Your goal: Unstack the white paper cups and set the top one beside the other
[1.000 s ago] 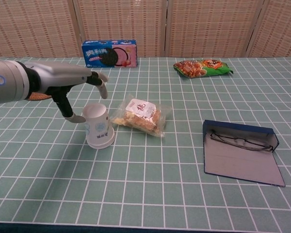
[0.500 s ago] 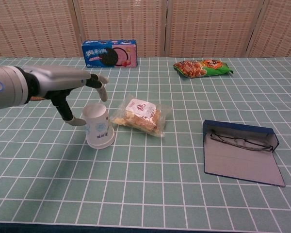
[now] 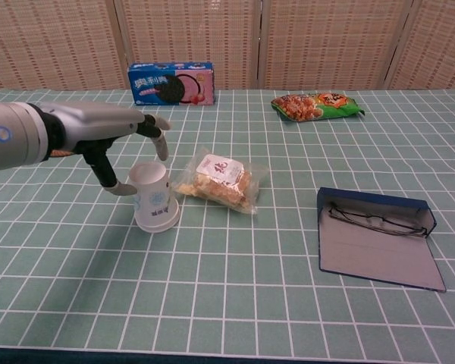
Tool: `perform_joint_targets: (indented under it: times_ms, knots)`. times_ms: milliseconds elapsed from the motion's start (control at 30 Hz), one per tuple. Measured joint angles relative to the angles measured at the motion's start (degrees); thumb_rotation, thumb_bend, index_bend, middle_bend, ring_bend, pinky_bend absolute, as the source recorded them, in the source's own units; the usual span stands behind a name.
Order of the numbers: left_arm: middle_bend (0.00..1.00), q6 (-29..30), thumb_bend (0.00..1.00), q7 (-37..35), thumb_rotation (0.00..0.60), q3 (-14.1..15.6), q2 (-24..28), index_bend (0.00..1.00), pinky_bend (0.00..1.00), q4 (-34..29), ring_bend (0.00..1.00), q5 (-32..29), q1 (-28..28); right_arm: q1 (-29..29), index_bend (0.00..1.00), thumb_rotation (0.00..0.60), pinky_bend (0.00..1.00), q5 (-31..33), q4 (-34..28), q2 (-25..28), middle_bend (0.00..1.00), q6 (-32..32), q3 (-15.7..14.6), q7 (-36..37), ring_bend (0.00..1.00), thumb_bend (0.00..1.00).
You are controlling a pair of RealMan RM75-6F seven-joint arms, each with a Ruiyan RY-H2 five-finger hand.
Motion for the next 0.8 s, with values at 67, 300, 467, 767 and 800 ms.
perform_joint_targets:
  times_ms: [67, 300, 467, 767, 800]
  knots:
    - [0.0, 0.0, 0.3, 0.0, 0.6, 0.1, -0.1, 0.35, 0.0, 0.1, 0.0, -0.1, -0.1, 0.0, 0.05, 0.6, 0.0, 0.0, 0.0, 0.0, 0.0, 0.1, 0.0, 0.0, 0.0, 0.34]
    - [0.0, -0.2, 0.3, -0.3, 0.6, 0.1, 0.0, 0.36, 0.0, 0.1, 0.0, -0.4, -0.4, 0.0, 0.05, 0.6, 0.0, 0.0, 0.0, 0.0, 0.0, -0.2, 0.0, -0.1, 0.0, 0.34]
    - [0.0, -0.6, 0.3, -0.6, 0.6, 0.0, 0.0, 0.37, 0.0, 0.3, 0.0, -0.4, -0.7, 0.0, 0.05, 0.6, 0.0, 0.0, 0.0, 0.0, 0.0, 0.0, 0.0, -0.1, 0.0, 0.34]
    - [0.0, -1.1, 0.3, -1.0, 0.6, -0.2, 0.1, 0.4, 0.0, 0.6, 0.0, -0.7, -1.4, 0.0, 0.05, 0.6, 0.0, 0.1, 0.1, 0.1, 0.0, -0.1, 0.1, -0.2, 0.0, 0.34]
    - [0.0, -1.2, 0.3, -1.1, 0.6, -0.2, 0.1, 0.4, 0.0, 0.7, 0.0, -0.8, -1.4, 0.0, 0.05, 0.6, 0.0, 0.1, 0.1, 0.1, 0.0, -0.1, 0.1, -0.2, 0.0, 0.34]
